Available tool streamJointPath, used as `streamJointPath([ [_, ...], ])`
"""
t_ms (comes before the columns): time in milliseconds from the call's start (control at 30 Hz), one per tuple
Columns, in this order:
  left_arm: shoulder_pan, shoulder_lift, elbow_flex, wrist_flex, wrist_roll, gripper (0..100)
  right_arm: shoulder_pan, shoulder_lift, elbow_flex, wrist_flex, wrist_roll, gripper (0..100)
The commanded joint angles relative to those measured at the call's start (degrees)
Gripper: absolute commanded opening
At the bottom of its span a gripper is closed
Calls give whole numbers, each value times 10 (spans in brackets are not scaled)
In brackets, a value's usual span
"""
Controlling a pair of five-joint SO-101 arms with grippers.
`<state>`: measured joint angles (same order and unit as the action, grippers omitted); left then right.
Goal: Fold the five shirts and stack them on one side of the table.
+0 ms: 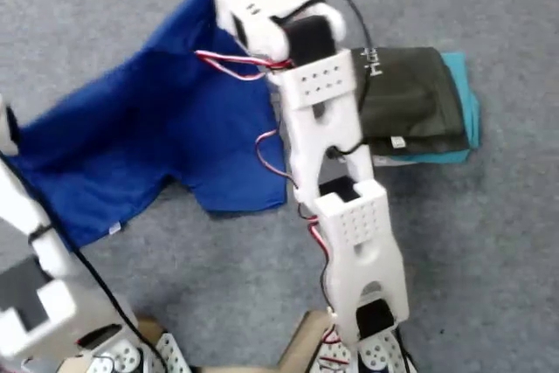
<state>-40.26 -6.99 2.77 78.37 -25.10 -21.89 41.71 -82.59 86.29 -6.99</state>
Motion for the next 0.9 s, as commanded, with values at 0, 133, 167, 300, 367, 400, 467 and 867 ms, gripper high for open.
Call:
streamJointPath([
  [0, -5, -103, 189, -59, -50, 28, 8, -3, -29, 134, 4, 14],
  [133, -28, -197, 388, -149, -83, 28, 31, -7, -1, 149, 4, 14],
  [167, -31, -213, 427, -170, -91, 28, 33, -7, 5, 150, 4, 14],
  [300, -41, -242, 458, -138, -149, 28, 34, -18, 58, 150, 25, 14],
  [367, -47, -232, 454, -137, -149, 28, 25, -43, 109, 150, 37, 14],
  [400, -50, -223, 451, -142, -149, 28, 18, -58, 138, 150, 44, 14],
  [467, -51, -201, 445, -161, -149, 28, 11, -95, 208, 150, 62, 14],
  [867, -69, -33, 196, -211, -98, 28, 30, -172, 447, 56, 94, 14],
])
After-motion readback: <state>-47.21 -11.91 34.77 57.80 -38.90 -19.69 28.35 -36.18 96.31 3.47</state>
